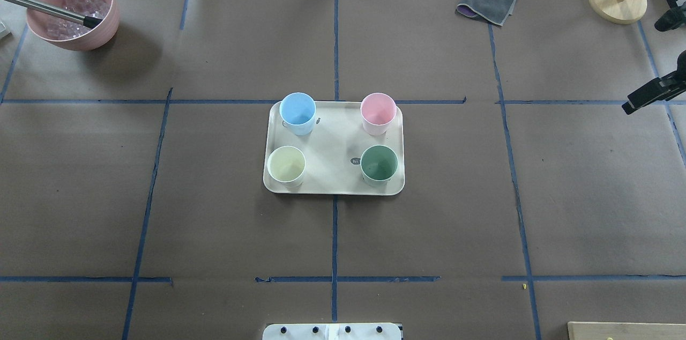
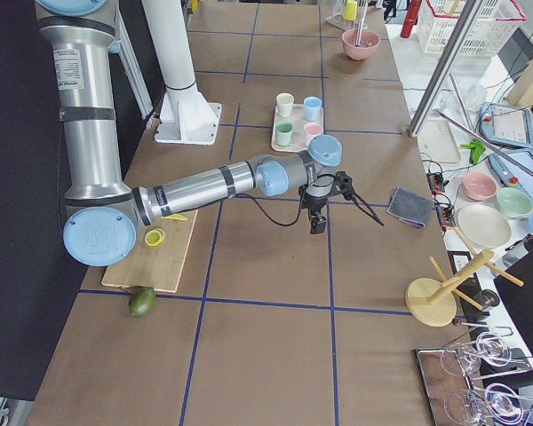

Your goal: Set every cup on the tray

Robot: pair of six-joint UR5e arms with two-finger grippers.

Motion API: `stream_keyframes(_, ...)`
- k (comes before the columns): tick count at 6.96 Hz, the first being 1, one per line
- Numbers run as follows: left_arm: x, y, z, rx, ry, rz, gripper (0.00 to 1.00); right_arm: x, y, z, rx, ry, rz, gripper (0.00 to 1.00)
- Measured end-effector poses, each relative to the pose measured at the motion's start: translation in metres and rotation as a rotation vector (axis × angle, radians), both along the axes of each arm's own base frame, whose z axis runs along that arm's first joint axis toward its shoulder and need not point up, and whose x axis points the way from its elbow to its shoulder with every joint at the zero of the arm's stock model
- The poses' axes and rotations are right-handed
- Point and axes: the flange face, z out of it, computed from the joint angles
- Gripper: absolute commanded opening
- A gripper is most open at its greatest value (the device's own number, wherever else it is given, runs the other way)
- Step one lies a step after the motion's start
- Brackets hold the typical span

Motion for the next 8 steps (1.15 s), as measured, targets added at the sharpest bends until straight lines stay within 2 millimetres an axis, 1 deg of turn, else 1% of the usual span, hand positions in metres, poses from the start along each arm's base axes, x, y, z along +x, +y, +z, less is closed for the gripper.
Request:
stream_keyframes(1,-0.003,0.009,0.018,-0.037,-0.006,-0.002,0.99,0.019,-0.001,0.003,0.007,0.002,0.020,0.99)
stream_keyframes(2,-0.007,0.014,0.027,-0.056,-0.009,-0.009,0.99,0.050,0.004,0.017,0.016,0.011,0.034,0.99)
stream_keyframes(3,-0.012,0.016,0.029,-0.064,-0.011,-0.023,0.99,0.086,0.019,0.043,0.011,0.025,0.047,0.99)
stream_keyframes(4,-0.015,0.016,0.029,-0.068,-0.014,-0.031,0.99,0.118,0.043,0.074,-0.022,0.039,0.071,0.99)
stream_keyframes(5,-0.016,0.017,0.033,-0.076,-0.013,-0.034,0.99,0.138,0.069,0.100,-0.066,0.049,0.096,1.00)
stream_keyframes(6,-0.017,0.019,0.037,-0.079,-0.009,-0.035,0.99,0.147,0.083,0.113,-0.092,0.054,0.111,1.00)
stream_keyframes(7,-0.018,0.021,0.034,-0.074,-0.007,-0.036,0.99,0.150,0.089,0.119,-0.107,0.055,0.120,1.00)
stream_keyframes(8,-0.017,0.020,0.031,-0.066,-0.008,-0.036,0.99,0.151,0.091,0.121,-0.113,0.056,0.124,1.00)
